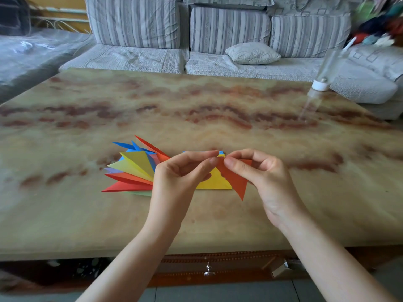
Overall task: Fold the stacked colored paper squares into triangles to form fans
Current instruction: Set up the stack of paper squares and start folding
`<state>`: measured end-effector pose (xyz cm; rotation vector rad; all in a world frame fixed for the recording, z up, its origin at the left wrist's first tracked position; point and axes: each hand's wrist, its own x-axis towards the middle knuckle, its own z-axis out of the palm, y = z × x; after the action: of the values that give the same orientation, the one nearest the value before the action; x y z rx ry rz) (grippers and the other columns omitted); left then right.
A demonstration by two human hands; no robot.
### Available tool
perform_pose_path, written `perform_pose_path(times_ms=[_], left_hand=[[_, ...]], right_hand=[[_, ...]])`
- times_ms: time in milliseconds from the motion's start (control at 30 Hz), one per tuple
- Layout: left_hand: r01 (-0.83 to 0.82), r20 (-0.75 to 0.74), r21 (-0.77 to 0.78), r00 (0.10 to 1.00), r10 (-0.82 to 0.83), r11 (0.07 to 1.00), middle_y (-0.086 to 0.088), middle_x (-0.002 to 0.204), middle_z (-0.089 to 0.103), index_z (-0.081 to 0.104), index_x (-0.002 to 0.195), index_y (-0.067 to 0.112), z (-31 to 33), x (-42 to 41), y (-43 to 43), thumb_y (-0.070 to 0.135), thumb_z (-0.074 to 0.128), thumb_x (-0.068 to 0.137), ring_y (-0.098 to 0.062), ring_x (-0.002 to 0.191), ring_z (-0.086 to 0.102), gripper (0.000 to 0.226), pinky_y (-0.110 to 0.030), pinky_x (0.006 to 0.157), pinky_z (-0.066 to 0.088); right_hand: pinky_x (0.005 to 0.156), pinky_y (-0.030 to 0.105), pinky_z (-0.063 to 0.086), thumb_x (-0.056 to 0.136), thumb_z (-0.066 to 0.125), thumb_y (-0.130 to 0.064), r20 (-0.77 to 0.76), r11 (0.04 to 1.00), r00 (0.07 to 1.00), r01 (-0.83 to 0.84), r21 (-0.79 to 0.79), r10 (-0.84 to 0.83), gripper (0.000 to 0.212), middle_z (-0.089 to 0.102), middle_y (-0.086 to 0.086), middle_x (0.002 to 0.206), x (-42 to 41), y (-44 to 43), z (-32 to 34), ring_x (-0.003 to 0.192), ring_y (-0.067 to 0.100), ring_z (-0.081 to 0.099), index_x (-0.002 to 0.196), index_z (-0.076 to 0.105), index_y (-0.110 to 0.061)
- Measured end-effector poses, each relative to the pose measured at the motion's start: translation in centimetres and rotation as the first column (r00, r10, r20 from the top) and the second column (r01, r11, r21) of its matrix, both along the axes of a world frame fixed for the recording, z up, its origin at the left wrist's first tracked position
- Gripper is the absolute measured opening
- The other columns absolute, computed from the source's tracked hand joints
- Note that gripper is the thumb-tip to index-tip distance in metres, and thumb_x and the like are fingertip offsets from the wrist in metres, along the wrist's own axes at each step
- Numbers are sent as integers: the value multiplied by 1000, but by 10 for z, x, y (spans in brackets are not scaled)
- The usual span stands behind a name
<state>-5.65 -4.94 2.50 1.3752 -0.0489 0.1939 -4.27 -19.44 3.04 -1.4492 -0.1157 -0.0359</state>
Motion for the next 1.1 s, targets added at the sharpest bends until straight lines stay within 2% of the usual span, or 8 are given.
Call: perform_pose_path(times_ms=[233, 333, 500, 567, 800, 967, 1033, 1100], left_hand=[[-8, 37, 254, 999, -1, 967, 9, 76, 75, 76, 82, 28, 0, 4, 7, 22, 75, 75, 0, 75, 68, 9, -31, 82, 54], [-45, 68, 318, 997, 25, 947, 11, 72, 73, 76, 76, 21, -3, 5, 8, 21, 74, 76, 3, 68, 64, 2, -26, 77, 52], [-130, 144, 392, 986, 79, 911, 19, 67, 70, 74, 73, 24, -2, 3, 4, 21, 73, 78, 8, 64, 60, 6, -5, 65, 40], [-145, 167, 418, 983, 81, 897, 20, 70, 71, 74, 75, 23, -1, 3, 3, 20, 73, 79, 8, 63, 61, 6, -2, 63, 39], [-107, 175, 404, 984, 38, 908, 18, 73, 72, 74, 76, 26, -1, 3, 3, 16, 76, 75, 7, 64, 63, 10, -3, 64, 42], [-159, 186, 321, 977, 102, 934, 16, 71, 72, 72, 70, 28, -2, 3, 2, 15, 75, 77, 3, 68, 66, 15, -5, 66, 43], [-166, 188, 297, 976, 112, 940, 17, 70, 72, 71, 69, 30, -1, 2, 2, 16, 74, 77, 4, 68, 65, 16, -7, 67, 45], [-161, 183, 285, 977, 112, 945, 17, 69, 72, 71, 69, 30, 0, 1, 2, 17, 74, 77, 5, 67, 64, 16, -6, 67, 44]], right_hand=[[57, 14, 45, 77, 73, -10, 73, 986, 997, 5, -168, 7, 6, 68, 0, 68, 0, -2, 0, 62, 7, 59, 73, 72, -14], [56, 14, 43, 77, 74, -13, 89, 977, 996, 0, -213, 19, 9, 67, -3, 65, -1, -2, 0, 60, 6, 57, 70, 72, -17], [56, 15, 44, 77, 74, -13, 80, 980, 997, 9, -199, 8, 8, 68, -2, 66, 0, -3, 0, 61, 7, 58, 70, 72, -17], [57, 16, 45, 77, 74, -15, 72, 980, 997, 7, -198, 7, 6, 69, -1, 67, 0, -3, 1, 62, 9, 59, 71, 73, -17], [58, 17, 46, 75, 74, -18, 66, 976, 998, 5, -219, 10, 4, 70, 4, 69, 0, -6, 2, 63, 11, 61, 75, 72, -15], [66, 19, 51, 65, 73, -25, -41, 999, 999, -33, -25, 32, 25, 72, 8, 77, 1, -5, 2, 71, 17, 67, 85, 71, -9], [66, 20, 50, 64, 73, -27, -51, 1000, 999, -12, -14, 12, 25, 71, 10, 78, 1, -6, 3, 73, 17, 64, 81, 72, -9], [63, 15, 49, 64, 73, -26, -34, 1000, 999, 4, -4, -4, 20, 71, 7, 74, 0, -6, 4, 69, 13, 63, 77, 73, -10]])
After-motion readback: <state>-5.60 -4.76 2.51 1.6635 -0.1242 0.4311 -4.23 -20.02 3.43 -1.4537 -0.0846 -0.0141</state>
